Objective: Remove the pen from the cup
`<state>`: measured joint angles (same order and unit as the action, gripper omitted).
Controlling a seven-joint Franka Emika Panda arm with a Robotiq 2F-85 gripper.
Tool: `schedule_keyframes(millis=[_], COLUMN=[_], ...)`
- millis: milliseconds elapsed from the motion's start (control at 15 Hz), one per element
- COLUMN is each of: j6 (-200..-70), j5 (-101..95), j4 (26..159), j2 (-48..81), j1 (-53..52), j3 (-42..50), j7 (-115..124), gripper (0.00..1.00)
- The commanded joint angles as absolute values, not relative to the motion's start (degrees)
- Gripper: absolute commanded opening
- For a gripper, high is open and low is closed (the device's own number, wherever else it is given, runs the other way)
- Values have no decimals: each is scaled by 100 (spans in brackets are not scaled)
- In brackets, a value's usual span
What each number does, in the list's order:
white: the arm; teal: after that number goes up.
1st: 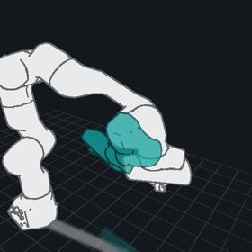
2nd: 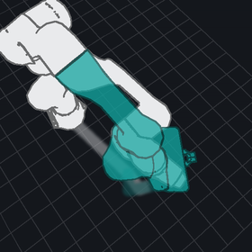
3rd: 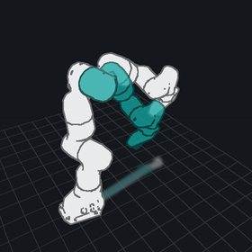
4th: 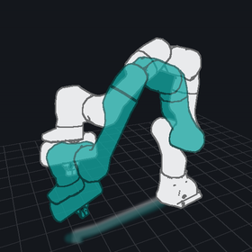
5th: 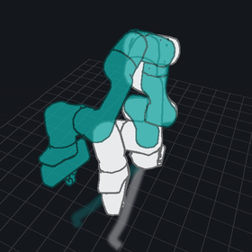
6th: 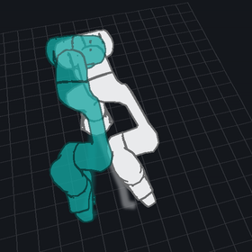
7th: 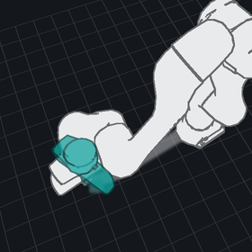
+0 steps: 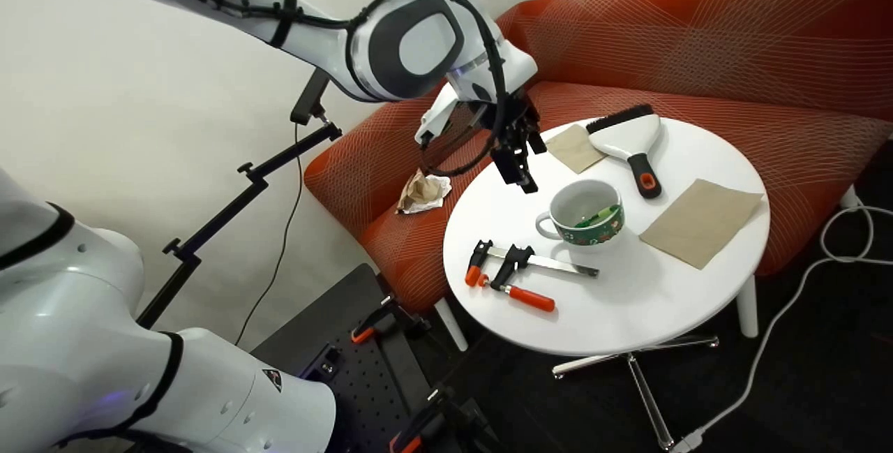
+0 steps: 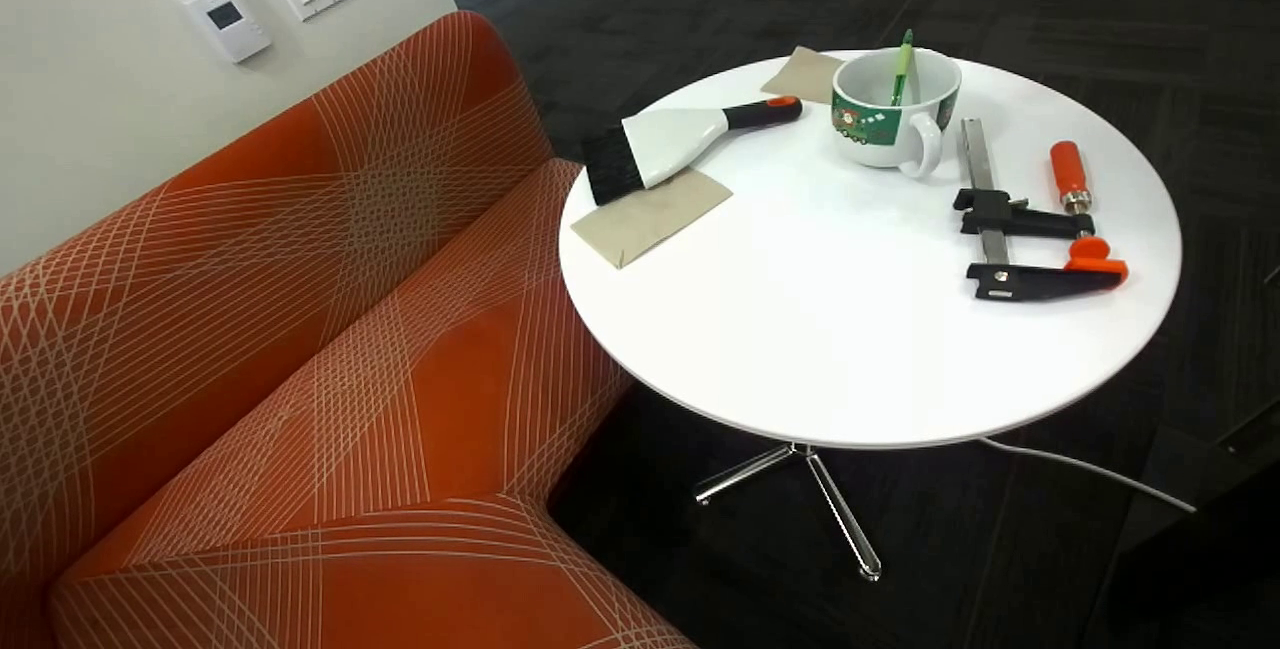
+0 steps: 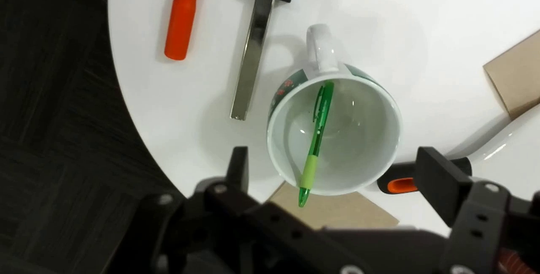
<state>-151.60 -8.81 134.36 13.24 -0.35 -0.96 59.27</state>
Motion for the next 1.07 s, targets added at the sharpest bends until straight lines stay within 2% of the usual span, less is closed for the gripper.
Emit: schedule_keyframes(millis=[0, 67, 133, 267, 400, 600, 733, 1000], j6=[-15417, -15447, -15464, -15470, -15445, -15393, -15380, -15378], j5=[-817, -797, -782, -726, -597, -456, -363, -251], j4=[12978, 12875, 12769, 12594, 12426, 12193, 12065, 11817], j2=[1983, 2139, 2285, 2514, 2721, 3021, 3198, 3521], j1=[-363, -435, -506, -617, -684, -777, -810, -864], j3=[274, 361, 441, 562, 637, 752, 806, 909], j7=[6180, 6210, 6231, 6276, 6239, 6238, 6227, 6225], gripper=[100, 100, 94, 66, 57, 52, 56, 55])
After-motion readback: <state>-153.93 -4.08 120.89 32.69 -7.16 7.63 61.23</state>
